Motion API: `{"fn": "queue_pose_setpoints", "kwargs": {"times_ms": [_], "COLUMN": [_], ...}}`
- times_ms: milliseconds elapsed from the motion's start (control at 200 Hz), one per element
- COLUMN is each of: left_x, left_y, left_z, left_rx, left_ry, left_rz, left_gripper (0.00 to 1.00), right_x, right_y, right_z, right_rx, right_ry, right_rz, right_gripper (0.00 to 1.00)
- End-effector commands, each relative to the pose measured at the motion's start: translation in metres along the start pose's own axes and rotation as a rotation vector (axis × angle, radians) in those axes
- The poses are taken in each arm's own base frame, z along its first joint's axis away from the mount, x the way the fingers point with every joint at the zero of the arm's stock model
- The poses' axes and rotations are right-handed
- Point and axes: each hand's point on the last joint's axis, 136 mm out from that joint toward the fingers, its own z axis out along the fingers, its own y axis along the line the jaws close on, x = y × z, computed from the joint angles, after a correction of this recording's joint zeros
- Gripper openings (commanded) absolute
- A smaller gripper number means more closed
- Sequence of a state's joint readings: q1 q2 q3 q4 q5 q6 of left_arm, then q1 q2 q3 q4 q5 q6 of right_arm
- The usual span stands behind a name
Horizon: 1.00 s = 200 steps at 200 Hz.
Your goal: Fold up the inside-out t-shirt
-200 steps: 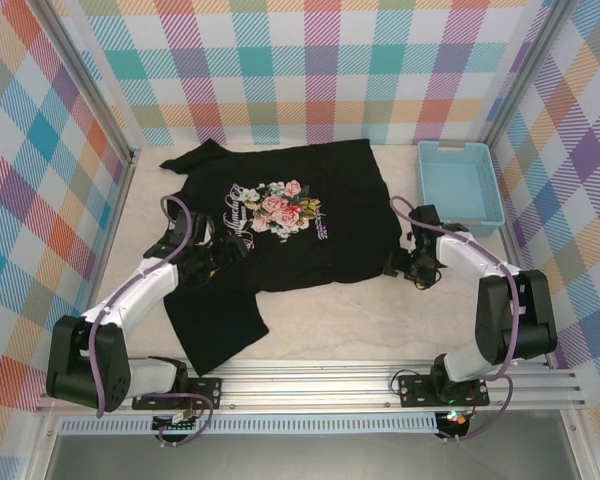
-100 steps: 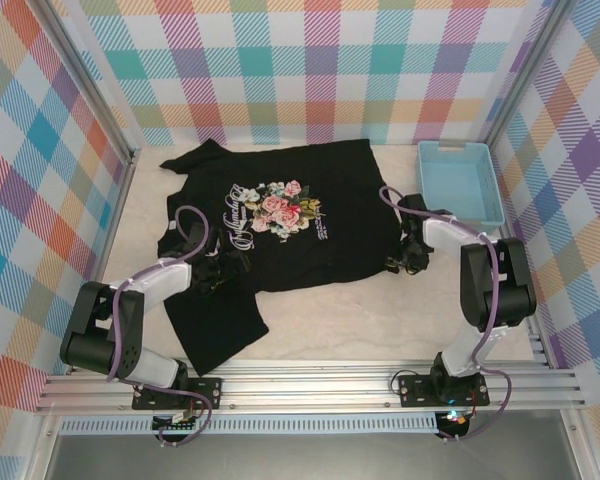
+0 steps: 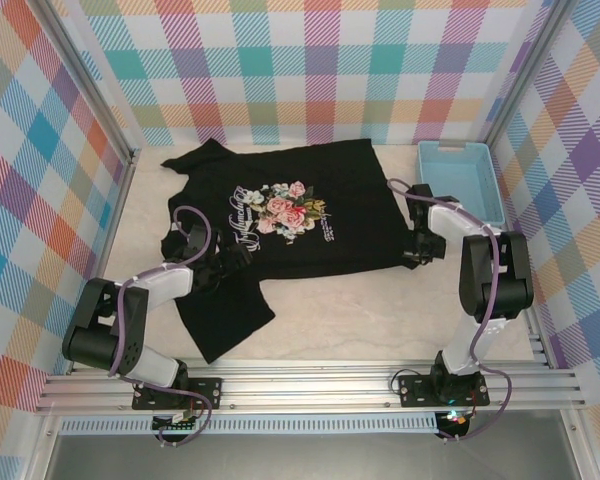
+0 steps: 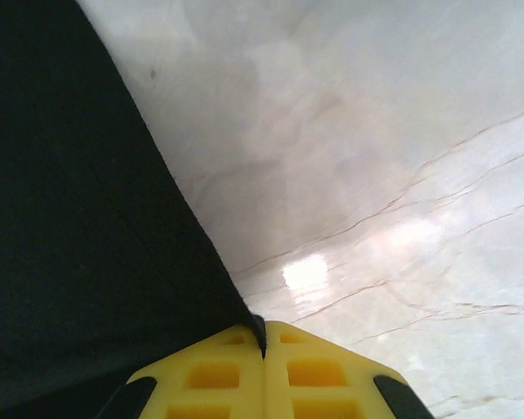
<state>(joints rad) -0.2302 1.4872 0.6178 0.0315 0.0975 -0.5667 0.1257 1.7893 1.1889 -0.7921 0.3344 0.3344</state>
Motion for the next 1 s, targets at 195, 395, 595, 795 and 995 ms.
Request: {"fn": "queue_pose_setpoints", "kwargs": {"times_ms": [195, 395, 595, 795, 995], "left_x": [0.057, 0.058, 0.058, 0.057, 0.056], "left_y": [0.053, 0.054, 0.055, 0.054, 0.053], "left_z": [0.014, 0.014, 0.014, 0.015, 0.014], "left_rx": [-0.141, -0.143, -0.144, -0.143, -0.145], "left_ry": [0.161, 0.15, 0.148, 0.15, 0.155], "left_rz": [-0.103, -0.123, -0.126, -0.121, -0.112], "left_gripper": [0.86, 0.85, 0.85, 0.85, 0.85], "right_x": [-0.018, -0.027, -0.041, 0.004, 0.058], "right_y": [-0.063, -0.086, -0.098, 0.008, 0.051], "right_z": [-0.043, -0.068, -0.082, -0.063, -0.032], "right_rx": [0.307, 0.432, 0.479, -0.068, -0.241], "right_ry": [-0.044, -0.076, -0.106, -0.07, 0.034], "right_rz": [-0.078, -0.122, -0.115, -0.138, -0.179], "right_gripper": [0.05, 0.12, 0.27, 0.4, 0.54]}}
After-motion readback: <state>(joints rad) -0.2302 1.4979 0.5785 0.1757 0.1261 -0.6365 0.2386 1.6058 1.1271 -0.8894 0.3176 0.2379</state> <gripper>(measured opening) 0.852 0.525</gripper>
